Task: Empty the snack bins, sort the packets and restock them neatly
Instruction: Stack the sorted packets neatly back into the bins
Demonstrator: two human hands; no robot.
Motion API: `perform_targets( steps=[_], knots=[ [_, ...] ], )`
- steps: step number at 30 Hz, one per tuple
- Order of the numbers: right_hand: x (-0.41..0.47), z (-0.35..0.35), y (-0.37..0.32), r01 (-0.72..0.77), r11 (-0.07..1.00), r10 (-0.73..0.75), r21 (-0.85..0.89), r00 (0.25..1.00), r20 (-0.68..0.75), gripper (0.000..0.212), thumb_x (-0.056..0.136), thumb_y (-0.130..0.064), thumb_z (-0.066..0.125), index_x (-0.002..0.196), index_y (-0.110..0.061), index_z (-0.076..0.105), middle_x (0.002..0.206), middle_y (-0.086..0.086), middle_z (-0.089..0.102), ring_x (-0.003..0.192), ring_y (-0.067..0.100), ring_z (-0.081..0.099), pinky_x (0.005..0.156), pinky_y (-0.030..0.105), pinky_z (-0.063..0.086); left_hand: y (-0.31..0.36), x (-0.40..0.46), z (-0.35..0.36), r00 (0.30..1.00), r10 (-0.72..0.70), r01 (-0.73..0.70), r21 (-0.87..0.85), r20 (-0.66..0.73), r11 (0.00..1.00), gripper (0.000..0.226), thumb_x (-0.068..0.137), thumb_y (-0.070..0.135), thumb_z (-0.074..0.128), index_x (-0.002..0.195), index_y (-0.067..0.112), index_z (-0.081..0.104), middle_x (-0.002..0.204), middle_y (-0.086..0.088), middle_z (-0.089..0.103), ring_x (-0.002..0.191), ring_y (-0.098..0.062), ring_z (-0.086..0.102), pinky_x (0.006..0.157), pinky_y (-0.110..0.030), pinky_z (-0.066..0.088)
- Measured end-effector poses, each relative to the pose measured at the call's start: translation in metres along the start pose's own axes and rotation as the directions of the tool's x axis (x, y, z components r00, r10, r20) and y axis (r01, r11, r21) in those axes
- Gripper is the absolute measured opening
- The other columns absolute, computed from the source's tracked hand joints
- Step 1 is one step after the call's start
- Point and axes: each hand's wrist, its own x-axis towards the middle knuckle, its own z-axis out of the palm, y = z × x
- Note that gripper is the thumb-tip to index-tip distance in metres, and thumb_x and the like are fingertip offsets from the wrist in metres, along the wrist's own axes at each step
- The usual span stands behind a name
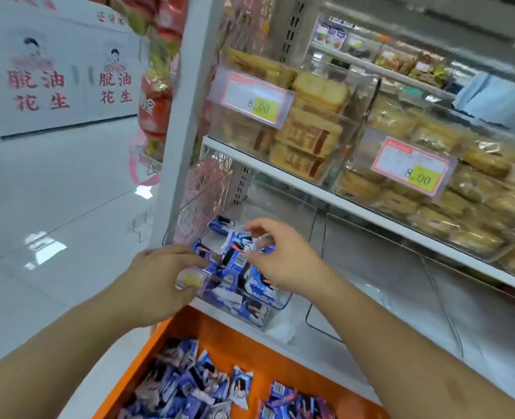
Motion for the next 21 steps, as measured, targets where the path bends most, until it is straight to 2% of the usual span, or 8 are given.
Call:
perform_targets(
  steps=[3,6,8,11,12,16,18,21],
  knots=[
    [0.066,0.024,0.008,-0.067,0.977,0.1,-0.202,0.982,0.159,0.072,0.093,-0.037,0.079,0.155,-0.034,0.043,0.162,0.0,0.038,0.134,0.02,0.054,0.101,0.029,0.047,-0.009,-0.001,0.0,1.0,-0.005,0.006,-0.03,0.027,1.0,0.053,0.094,0.035,0.062,0.142,0.053,0.049,0.148,0.03,0.044,0.144,0.002,0.033,0.121,-0.039,0.026],
    [0.1,0.045,0.017,-0.115,0.964,0.181,-0.241,0.944,0.275,0.092,0.085,-0.057,0.081,0.161,-0.036,0.034,0.171,-0.003,0.027,0.15,0.023,0.038,0.116,0.034,0.036,-0.011,0.001,0.0,1.0,-0.01,0.01,-0.084,-0.006,0.996,0.054,0.093,0.031,0.063,0.141,0.052,0.051,0.147,0.03,0.045,0.141,0.004,0.035,0.123,-0.039,0.024],
    [0.109,0.056,0.017,-0.125,0.977,0.177,-0.17,0.925,0.336,0.085,0.085,-0.063,0.077,0.158,-0.038,0.041,0.169,-0.006,0.031,0.15,0.02,0.038,0.112,0.031,0.035,-0.011,0.002,0.0,1.0,-0.016,0.013,-0.114,-0.019,0.993,0.054,0.093,0.029,0.064,0.141,0.051,0.053,0.147,0.029,0.045,0.14,0.005,0.035,0.124,-0.036,0.024],
    [0.112,0.07,0.015,-0.081,0.977,0.152,-0.196,0.912,0.381,0.073,0.087,-0.061,0.077,0.151,-0.04,0.05,0.162,-0.01,0.04,0.135,0.016,0.051,0.096,0.024,0.043,-0.009,0.002,-0.001,0.999,-0.014,0.006,-0.16,-0.044,0.987,0.056,0.093,0.026,0.066,0.141,0.052,0.053,0.145,0.026,0.049,0.136,0.003,0.038,0.121,-0.032,0.028],
    [0.112,0.073,0.014,-0.079,0.975,0.156,-0.209,0.91,0.385,0.075,0.086,-0.059,0.078,0.152,-0.04,0.049,0.162,-0.01,0.041,0.138,0.016,0.05,0.096,0.023,0.041,-0.008,0.002,-0.002,0.999,-0.014,0.005,-0.169,-0.048,0.986,0.058,0.093,0.025,0.066,0.142,0.053,0.052,0.144,0.025,0.05,0.136,0.002,0.039,0.121,-0.032,0.029],
    [0.113,0.071,0.013,-0.148,0.96,0.235,-0.236,0.884,0.404,0.098,0.084,-0.057,0.08,0.164,-0.034,0.029,0.171,-0.005,0.026,0.154,0.02,0.033,0.118,0.033,0.033,-0.008,0.001,-0.002,0.998,-0.016,0.007,-0.171,-0.055,0.985,0.056,0.094,0.024,0.065,0.142,0.05,0.054,0.143,0.024,0.052,0.133,0.001,0.04,0.119,-0.031,0.031],
    [0.112,0.068,0.01,-0.153,0.953,0.259,-0.263,0.86,0.439,0.092,0.086,-0.055,0.079,0.163,-0.029,0.035,0.17,-0.003,0.03,0.152,0.02,0.036,0.119,0.036,0.034,-0.008,0.001,-0.002,0.998,-0.023,0.014,-0.174,-0.053,0.985,0.054,0.094,0.024,0.065,0.141,0.049,0.055,0.142,0.024,0.052,0.132,0.002,0.04,0.12,-0.033,0.031],
    [0.11,0.069,0.009,-0.207,0.962,0.264,-0.176,0.864,0.429,0.079,0.085,-0.042,0.084,0.154,-0.025,0.049,0.16,0.0,0.044,0.137,0.019,0.049,0.108,0.033,0.042,-0.007,0.001,-0.002,0.998,-0.023,0.012,-0.187,-0.057,0.982,0.054,0.094,0.022,0.065,0.14,0.049,0.056,0.14,0.026,0.053,0.129,0.004,0.04,0.118,-0.03,0.031]
  ],
)
